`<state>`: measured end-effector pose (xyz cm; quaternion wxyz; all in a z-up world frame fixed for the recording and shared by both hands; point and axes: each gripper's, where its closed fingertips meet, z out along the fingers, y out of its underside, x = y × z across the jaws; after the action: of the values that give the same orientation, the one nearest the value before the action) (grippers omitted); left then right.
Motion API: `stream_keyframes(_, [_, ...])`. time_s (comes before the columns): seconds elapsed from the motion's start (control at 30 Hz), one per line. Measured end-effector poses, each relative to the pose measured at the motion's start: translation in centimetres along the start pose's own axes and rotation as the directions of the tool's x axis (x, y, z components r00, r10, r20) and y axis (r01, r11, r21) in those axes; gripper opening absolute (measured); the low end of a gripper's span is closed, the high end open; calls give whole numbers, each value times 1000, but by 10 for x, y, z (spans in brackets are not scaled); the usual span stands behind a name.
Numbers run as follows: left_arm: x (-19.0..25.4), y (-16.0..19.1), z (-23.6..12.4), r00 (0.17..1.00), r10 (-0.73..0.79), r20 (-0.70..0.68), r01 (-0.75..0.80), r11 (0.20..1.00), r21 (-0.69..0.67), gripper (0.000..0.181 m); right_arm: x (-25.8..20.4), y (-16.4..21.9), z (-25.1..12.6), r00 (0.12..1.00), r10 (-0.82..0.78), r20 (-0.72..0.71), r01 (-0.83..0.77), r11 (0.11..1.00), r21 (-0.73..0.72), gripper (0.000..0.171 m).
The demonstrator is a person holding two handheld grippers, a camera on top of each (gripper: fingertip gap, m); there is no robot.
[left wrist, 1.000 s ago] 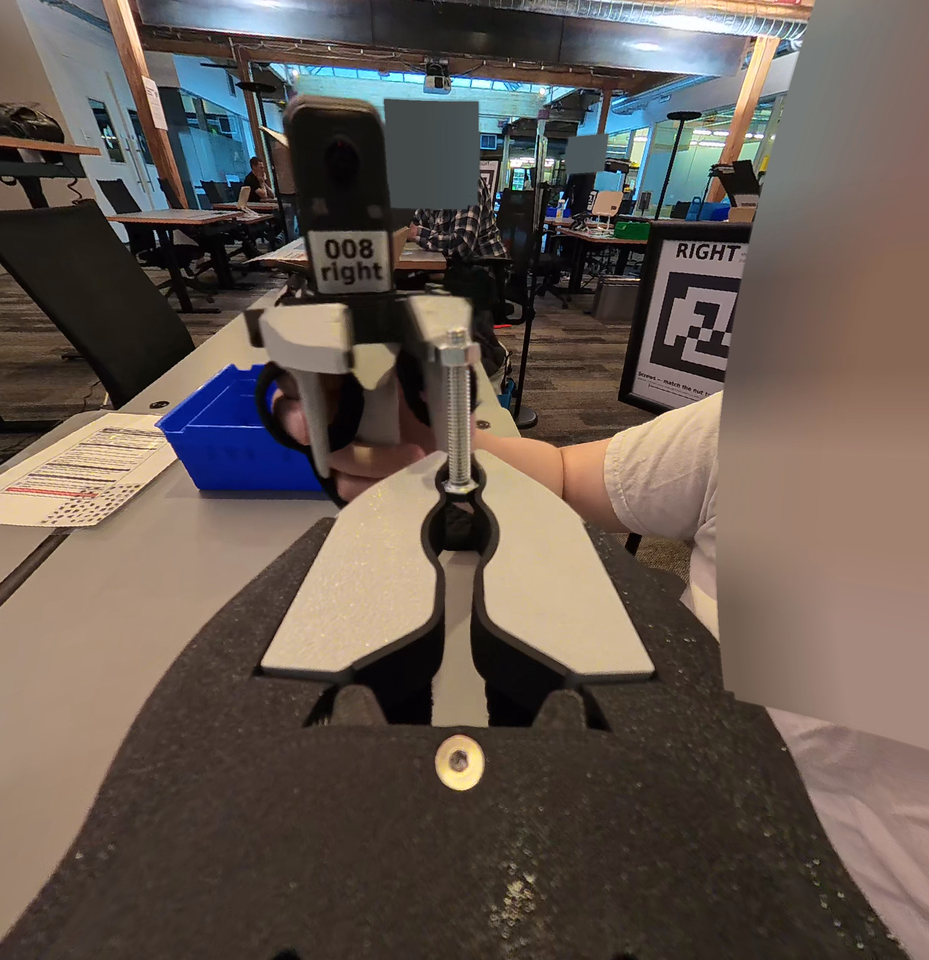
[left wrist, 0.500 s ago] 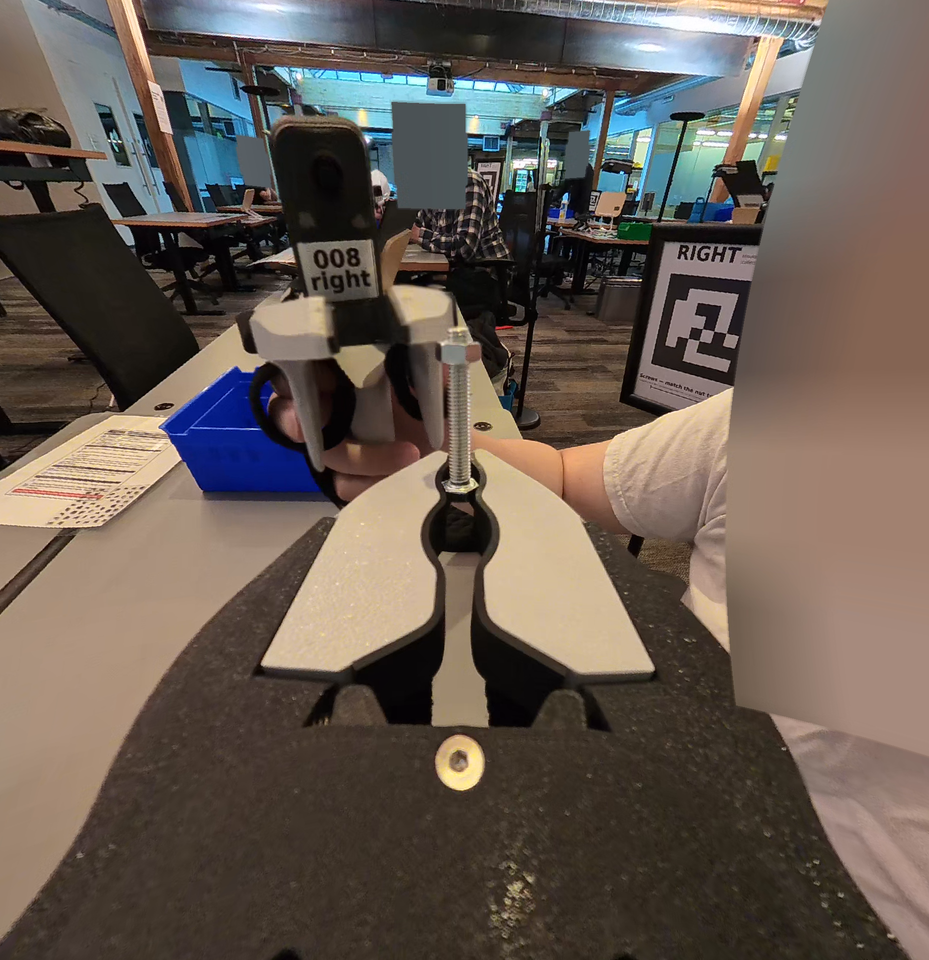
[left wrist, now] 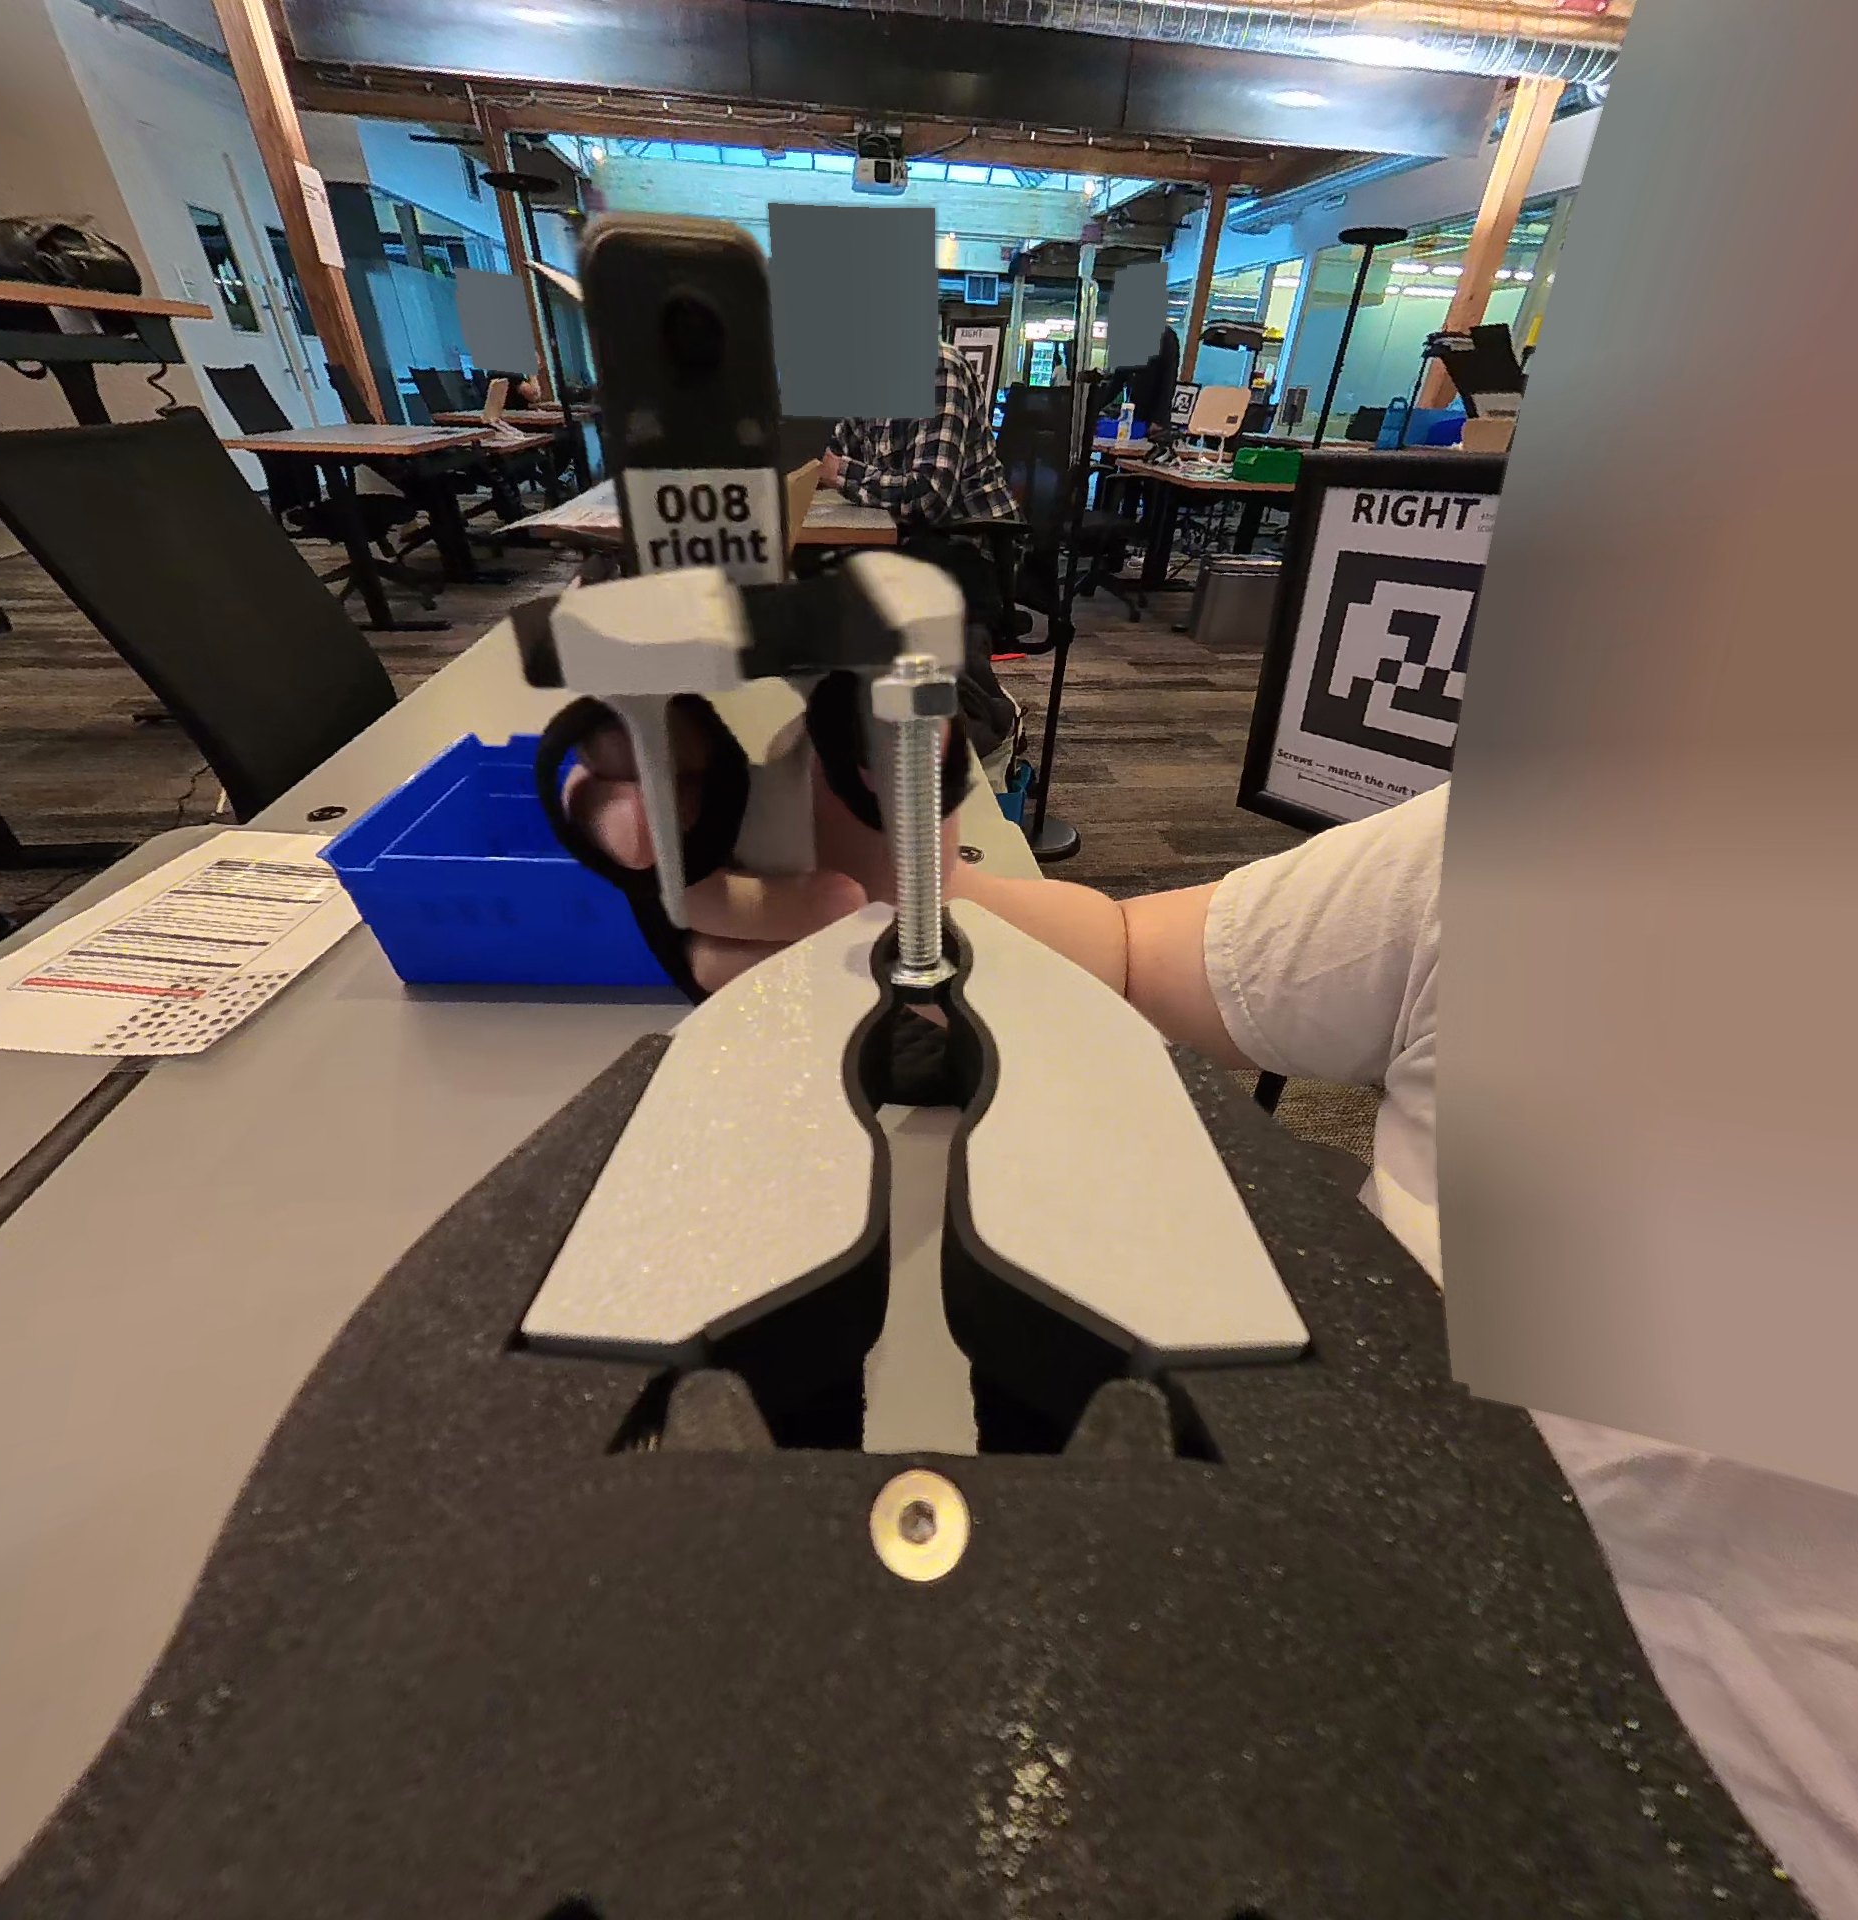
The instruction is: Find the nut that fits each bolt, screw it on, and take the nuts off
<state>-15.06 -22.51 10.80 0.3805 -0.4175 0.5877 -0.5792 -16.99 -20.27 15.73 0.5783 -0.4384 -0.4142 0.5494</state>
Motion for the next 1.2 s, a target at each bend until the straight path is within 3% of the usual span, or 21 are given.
stream_keyframes(0.37, [2,-1,0,1000,8,2,-8,1000,-3,3,4,-1,-3,1000,19,-9,-19,1000,12,16])
stream_keyframes(0.57, [2,1,2,1000,0,-11,0,1000,-3,4,-4,8,9,998,-53,-19,52,997,-49,18])
stream_keyframes(0.7, [4,-1,1,1000,-1,-10,1,1000,4,4,10,4,-2,999,10,-43,-10,1000,-2,15])
stream_keyframes(0.87, [2,-1,0,1000,-1,-9,1,1000,1,4,-7,1,6,1000,-10,20,11,1000,-4,19])
stream_keyframes(1.07, [5,-1,2,1000,0,-15,0,1000,1,4,10,3,-2,999,10,-40,-10,1000,2,16])
stream_keyframes(1.2, [3,0,0,1000,2,-5,-2,1000,-4,4,1,-5,-2,999,36,15,-36,999,41,16])
